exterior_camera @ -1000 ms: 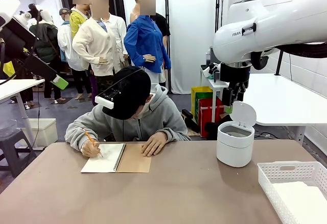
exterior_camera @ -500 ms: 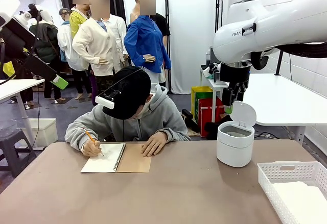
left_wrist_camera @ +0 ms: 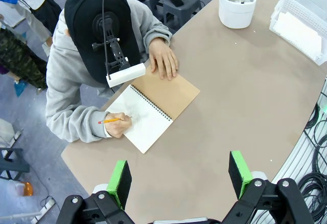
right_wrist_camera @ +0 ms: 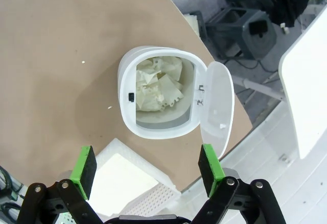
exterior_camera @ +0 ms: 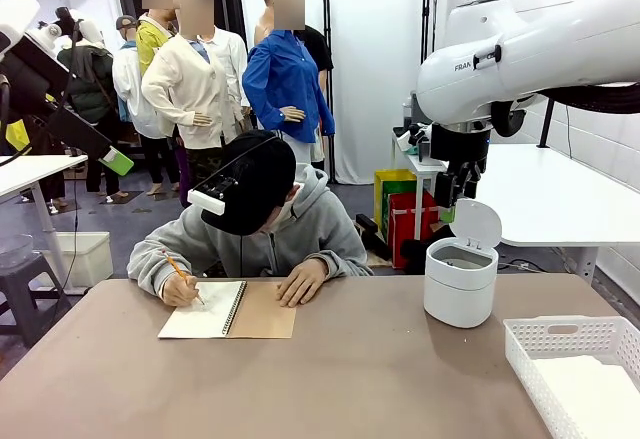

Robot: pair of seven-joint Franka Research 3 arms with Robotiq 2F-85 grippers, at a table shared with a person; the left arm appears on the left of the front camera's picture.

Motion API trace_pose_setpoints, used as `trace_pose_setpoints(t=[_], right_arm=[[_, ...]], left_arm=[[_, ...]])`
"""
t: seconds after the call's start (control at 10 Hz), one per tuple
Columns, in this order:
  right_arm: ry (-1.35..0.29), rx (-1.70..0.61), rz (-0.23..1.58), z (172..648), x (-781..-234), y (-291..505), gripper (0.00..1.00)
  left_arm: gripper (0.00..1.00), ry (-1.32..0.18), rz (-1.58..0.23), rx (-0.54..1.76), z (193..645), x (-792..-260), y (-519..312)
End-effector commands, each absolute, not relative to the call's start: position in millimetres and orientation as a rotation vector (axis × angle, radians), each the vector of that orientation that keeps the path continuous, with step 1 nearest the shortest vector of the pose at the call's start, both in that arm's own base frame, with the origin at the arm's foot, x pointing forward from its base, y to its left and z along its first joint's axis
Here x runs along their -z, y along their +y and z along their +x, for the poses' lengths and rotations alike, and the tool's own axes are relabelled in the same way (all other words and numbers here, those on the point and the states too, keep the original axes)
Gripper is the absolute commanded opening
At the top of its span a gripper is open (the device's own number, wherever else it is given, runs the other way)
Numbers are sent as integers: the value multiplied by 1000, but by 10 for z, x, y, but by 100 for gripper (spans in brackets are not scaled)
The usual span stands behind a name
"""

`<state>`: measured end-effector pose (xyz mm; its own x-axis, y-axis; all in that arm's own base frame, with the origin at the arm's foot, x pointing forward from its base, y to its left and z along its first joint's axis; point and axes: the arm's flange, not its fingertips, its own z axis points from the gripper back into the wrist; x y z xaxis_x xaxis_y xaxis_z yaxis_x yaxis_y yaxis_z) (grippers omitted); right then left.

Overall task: Sort the paper based on its condition.
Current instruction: If a person hands you a paper, place it in the Organizing basket , and if it's crumpled, put it in the Trash can.

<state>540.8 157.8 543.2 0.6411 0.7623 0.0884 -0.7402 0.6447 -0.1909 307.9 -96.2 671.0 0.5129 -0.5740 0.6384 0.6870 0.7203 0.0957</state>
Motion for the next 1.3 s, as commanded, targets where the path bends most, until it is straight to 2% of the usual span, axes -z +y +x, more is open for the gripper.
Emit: trace_pose_setpoints(t=[0.0,1.2], right_arm=[[-158,-859,-151,5425,-5427,1560,100],[-158,-859,-151,5425,-5427,1560,100]], left_arm=[[100,-699,-186,764,3081,-6712,-949],[100,-699,-186,764,3081,-6712,-949]])
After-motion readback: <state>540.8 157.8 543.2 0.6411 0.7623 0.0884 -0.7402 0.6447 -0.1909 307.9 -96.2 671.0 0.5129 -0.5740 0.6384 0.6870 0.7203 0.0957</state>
